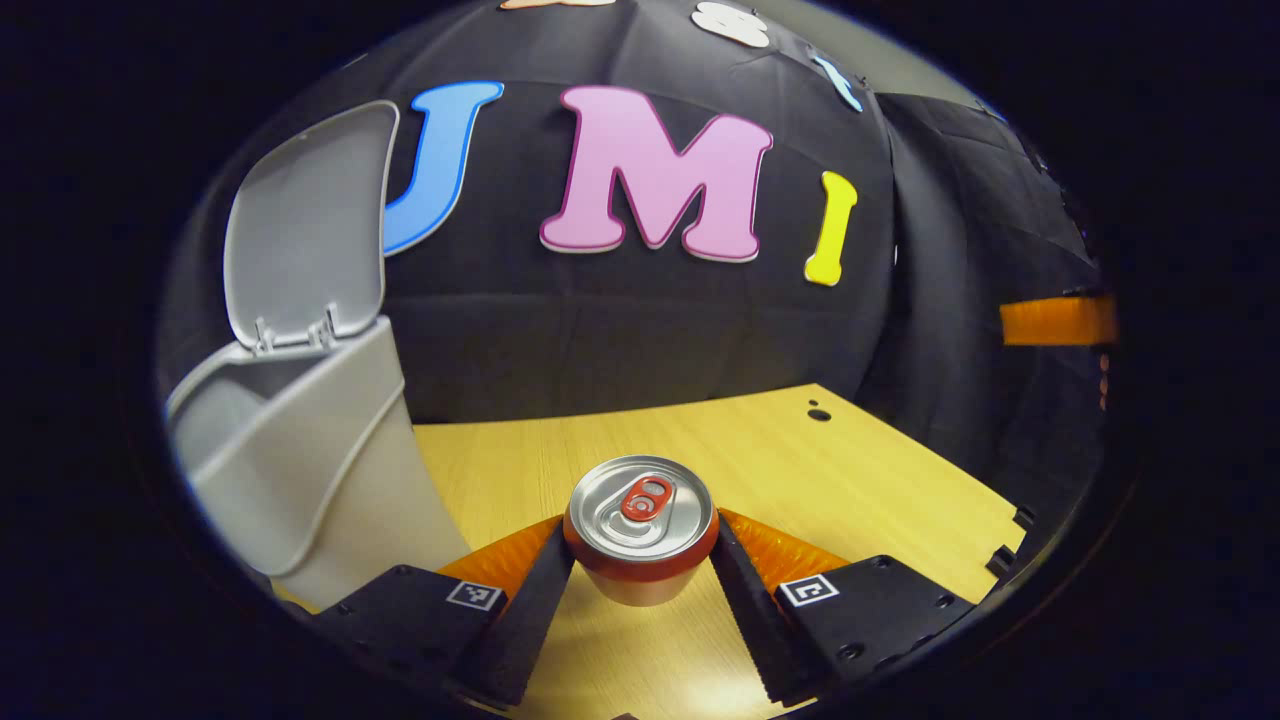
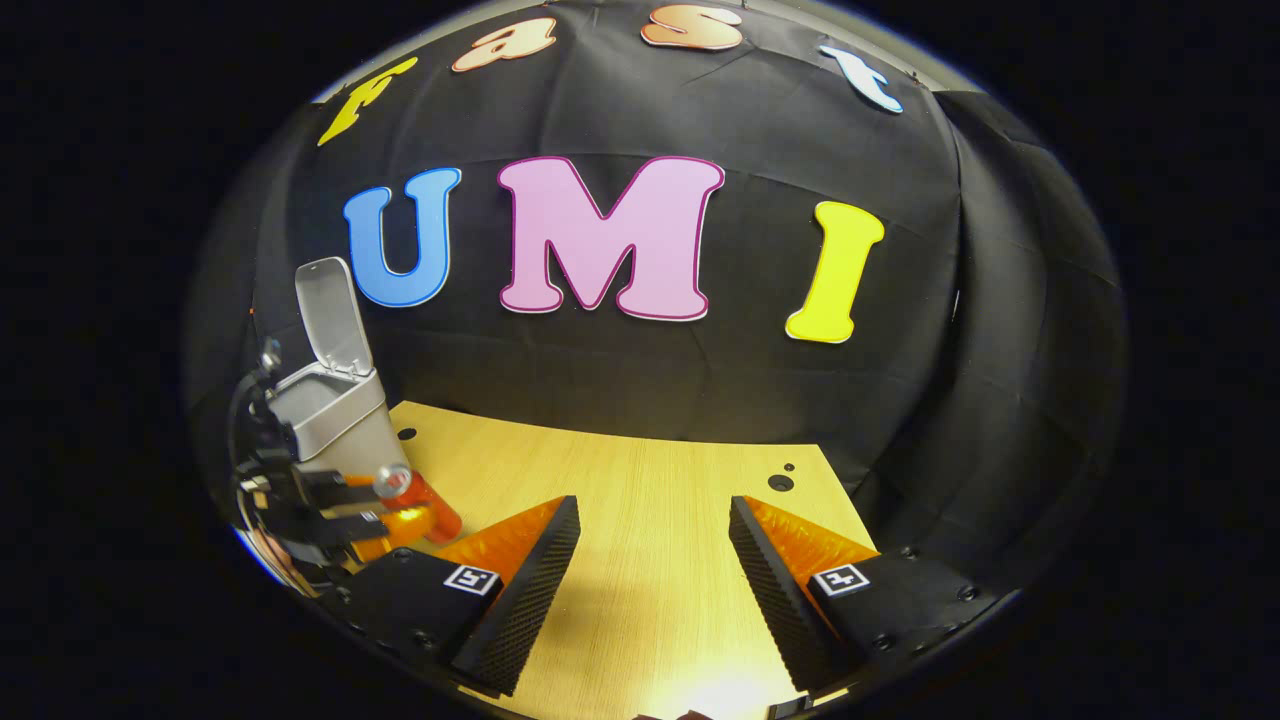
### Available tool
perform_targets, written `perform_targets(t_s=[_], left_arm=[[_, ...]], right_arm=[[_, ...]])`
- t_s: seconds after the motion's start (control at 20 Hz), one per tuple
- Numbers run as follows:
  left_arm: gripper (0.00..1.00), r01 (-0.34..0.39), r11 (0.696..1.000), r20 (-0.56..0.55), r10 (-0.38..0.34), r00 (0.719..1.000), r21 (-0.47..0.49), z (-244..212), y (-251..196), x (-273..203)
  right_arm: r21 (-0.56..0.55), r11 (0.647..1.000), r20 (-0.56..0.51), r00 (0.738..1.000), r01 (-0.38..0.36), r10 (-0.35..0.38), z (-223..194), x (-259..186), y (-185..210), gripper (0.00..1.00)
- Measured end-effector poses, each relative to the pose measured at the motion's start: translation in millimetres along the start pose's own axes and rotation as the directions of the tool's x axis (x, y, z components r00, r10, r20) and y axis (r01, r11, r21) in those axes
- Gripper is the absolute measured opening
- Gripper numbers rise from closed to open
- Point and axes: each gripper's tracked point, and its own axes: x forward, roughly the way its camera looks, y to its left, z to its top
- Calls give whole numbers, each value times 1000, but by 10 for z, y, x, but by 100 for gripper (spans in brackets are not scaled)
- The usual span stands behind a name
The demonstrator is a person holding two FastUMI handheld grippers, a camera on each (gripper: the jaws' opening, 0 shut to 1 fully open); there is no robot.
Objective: Press the lid of the desktop garbage bin to open it, pick up the crumpled paper on the desktop and throw it into the bin, then pick up the pop can on the desktop and drop it into the bin, and finally close the garbage bin lid.
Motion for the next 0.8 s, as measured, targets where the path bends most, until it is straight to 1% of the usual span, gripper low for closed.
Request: perform_targets(t_s=[0.05,0.15,0.25,0.3,0.45,0.55,0.65,0.7,0.8], left_arm=[[85,-9,1000,69,9,998,-6,294,35,-74],[84,-2,999,144,8,990,-42,759,109,-269],[84,-5,997,194,19,981,-75,1077,227,-449],[83,-24,997,209,39,977,-75,1187,383,-536],[84,-111,993,254,120,960,-49,1552,782,-757],[83,-169,986,263,165,950,-9,1723,1026,-907],[83,-255,966,253,239,938,34,1768,1359,-970],[83,-290,956,231,273,934,42,1701,1506,-974],[83,-323,946,192,312,931,30,1587,1704,-1026]], right_arm=[[-1,1000,4,1000,-4,4,-14,-17,-8,97],[0,1000,6,1000,-8,8,-53,-41,-14,97],[17,1000,2,1000,-18,18,-104,-78,-22,97],[24,999,1,1000,-22,22,-126,-94,-14,97],[28,999,13,999,-30,29,-162,-137,-7,98],[37,999,19,999,-34,34,-189,-143,9,98],[51,998,13,999,-37,36,-254,-146,-15,97],[56,998,8,999,-35,35,-287,-149,-25,97],[67,997,6,1000,-31,31,-332,-165,-46,98]])
